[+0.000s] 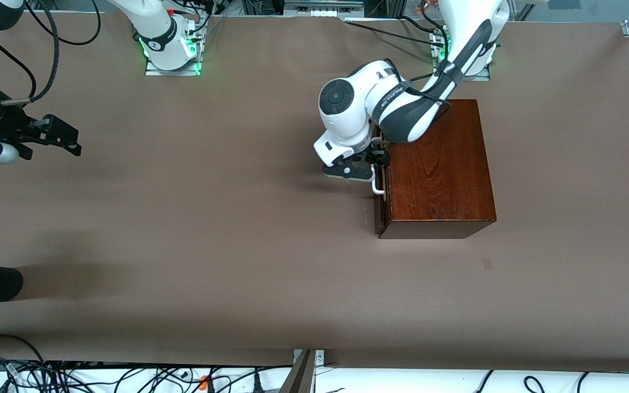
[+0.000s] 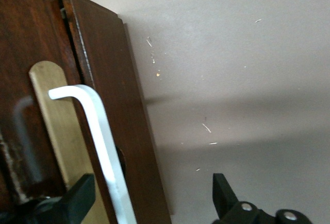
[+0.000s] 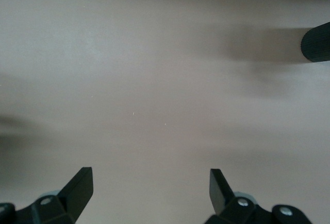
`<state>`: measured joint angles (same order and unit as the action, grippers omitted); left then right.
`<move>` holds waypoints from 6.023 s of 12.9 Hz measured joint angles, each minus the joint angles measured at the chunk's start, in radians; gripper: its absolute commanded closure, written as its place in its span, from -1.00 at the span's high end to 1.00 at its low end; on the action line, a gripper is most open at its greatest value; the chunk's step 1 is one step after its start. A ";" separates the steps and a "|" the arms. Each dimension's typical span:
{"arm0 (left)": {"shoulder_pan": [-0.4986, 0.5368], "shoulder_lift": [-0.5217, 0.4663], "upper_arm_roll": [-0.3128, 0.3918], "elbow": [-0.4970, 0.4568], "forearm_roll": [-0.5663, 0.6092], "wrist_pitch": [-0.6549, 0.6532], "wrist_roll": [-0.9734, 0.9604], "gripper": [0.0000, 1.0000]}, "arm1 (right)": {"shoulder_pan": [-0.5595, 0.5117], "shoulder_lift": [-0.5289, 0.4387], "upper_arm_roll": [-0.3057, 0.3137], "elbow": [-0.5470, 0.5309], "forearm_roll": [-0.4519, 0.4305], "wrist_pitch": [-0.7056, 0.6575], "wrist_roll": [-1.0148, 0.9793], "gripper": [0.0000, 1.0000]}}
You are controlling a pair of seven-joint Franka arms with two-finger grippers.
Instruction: Open drawer, take yellow block, close drawer
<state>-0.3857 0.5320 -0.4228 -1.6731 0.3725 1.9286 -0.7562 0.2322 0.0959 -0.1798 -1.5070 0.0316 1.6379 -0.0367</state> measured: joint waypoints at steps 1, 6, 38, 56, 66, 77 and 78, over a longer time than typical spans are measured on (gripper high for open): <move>-0.001 0.006 0.000 -0.001 0.000 0.006 -0.003 1.00 | 0.000 0.000 0.000 0.000 0.000 0.000 0.000 1.00; -0.003 0.025 0.002 -0.002 0.000 0.025 -0.030 1.00 | 0.000 0.000 0.000 0.000 0.000 0.000 0.000 1.00; 0.033 -0.144 0.011 0.266 -0.060 -0.306 -0.002 1.00 | -0.001 0.000 0.000 0.000 0.000 0.000 0.000 1.00; 0.287 -0.562 0.409 -0.044 -0.362 -0.177 0.782 1.00 | 0.359 0.201 0.109 0.002 0.005 0.175 -0.023 1.00; 0.280 -0.563 0.422 -0.044 -0.355 -0.222 0.792 1.00 | 0.726 0.503 0.109 0.293 -0.014 0.301 -0.263 1.00; 0.279 -0.563 0.423 -0.044 -0.355 -0.243 0.797 1.00 | 0.786 0.701 0.126 0.427 -0.014 0.396 -0.404 1.00; 0.279 -0.563 0.423 -0.044 -0.355 -0.243 0.797 1.00 | 0.782 0.714 0.125 0.436 -0.014 0.417 -0.410 1.00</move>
<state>-0.1062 -0.0313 -0.0001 -1.7168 0.0172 1.6855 0.0413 1.0138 0.8104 -0.0545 -1.0711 0.0175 2.0545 -0.4470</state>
